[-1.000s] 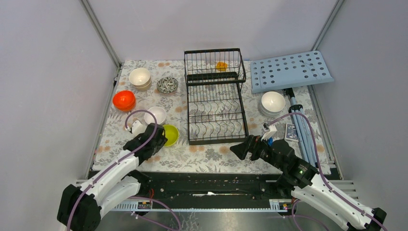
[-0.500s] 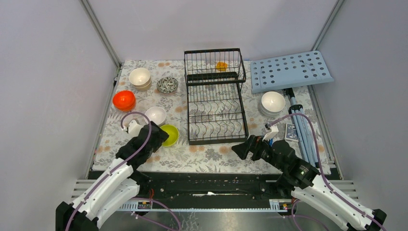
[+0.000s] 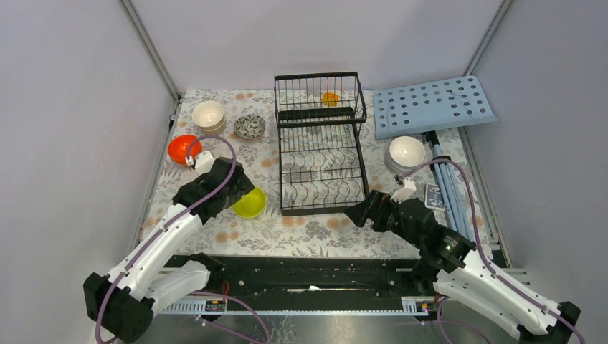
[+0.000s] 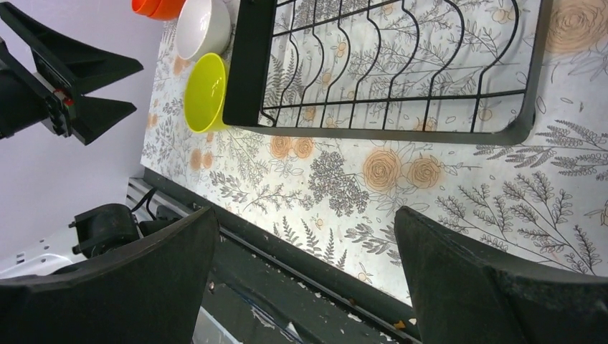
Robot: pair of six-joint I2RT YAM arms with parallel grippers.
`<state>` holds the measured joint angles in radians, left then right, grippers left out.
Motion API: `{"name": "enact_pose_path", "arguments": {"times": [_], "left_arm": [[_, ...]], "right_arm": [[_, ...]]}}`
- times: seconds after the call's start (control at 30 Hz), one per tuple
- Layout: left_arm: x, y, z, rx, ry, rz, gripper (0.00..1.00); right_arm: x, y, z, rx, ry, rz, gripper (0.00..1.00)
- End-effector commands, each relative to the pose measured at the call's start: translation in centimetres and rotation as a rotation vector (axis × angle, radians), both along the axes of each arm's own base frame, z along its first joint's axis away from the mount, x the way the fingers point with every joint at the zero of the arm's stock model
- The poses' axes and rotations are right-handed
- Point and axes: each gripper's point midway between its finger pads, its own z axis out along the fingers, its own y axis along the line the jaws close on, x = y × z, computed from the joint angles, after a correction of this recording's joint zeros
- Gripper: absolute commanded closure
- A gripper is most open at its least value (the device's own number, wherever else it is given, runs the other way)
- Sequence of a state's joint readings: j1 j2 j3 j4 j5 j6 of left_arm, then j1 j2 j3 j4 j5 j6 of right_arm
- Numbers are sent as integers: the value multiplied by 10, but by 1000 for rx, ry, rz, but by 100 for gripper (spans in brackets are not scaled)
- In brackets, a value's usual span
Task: Unload the bowls from the dish rack
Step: Reset both arms
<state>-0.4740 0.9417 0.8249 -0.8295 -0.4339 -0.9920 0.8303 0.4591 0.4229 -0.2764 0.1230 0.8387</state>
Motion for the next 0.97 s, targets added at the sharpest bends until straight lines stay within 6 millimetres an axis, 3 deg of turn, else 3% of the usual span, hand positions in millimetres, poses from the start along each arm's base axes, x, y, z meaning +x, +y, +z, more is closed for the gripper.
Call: {"name": "enact_pose_path", "arguments": {"times": [0.0,0.13,0.23,0.37,0.5,0.7,0.83,0.93], "left_arm": [[-7,11,12,35,6,26,1],[3,-1,37,-37,-112,-26,1],[17,-3,70,-32,-220,-52,1],[37,-3,130,3,-425,-97,1],[46,-22,167,84,-589,-319,1],[37,-48,147,60,-644,-507,1],[30,-47,151,44,-675,-513,1],[28,-41,150,51,-673,-482,1]], "right_arm": [[20,14,64,74,-124,-13,0],[47,16,117,30,-295,-52,0],[72,17,154,-95,-407,-88,0],[101,-14,186,-417,-428,-269,0],[111,-38,182,-594,-505,-422,0],[89,-54,142,-489,-533,-401,0],[67,-47,129,-316,-596,-286,0],[62,-49,126,-303,-591,-276,0]]}}
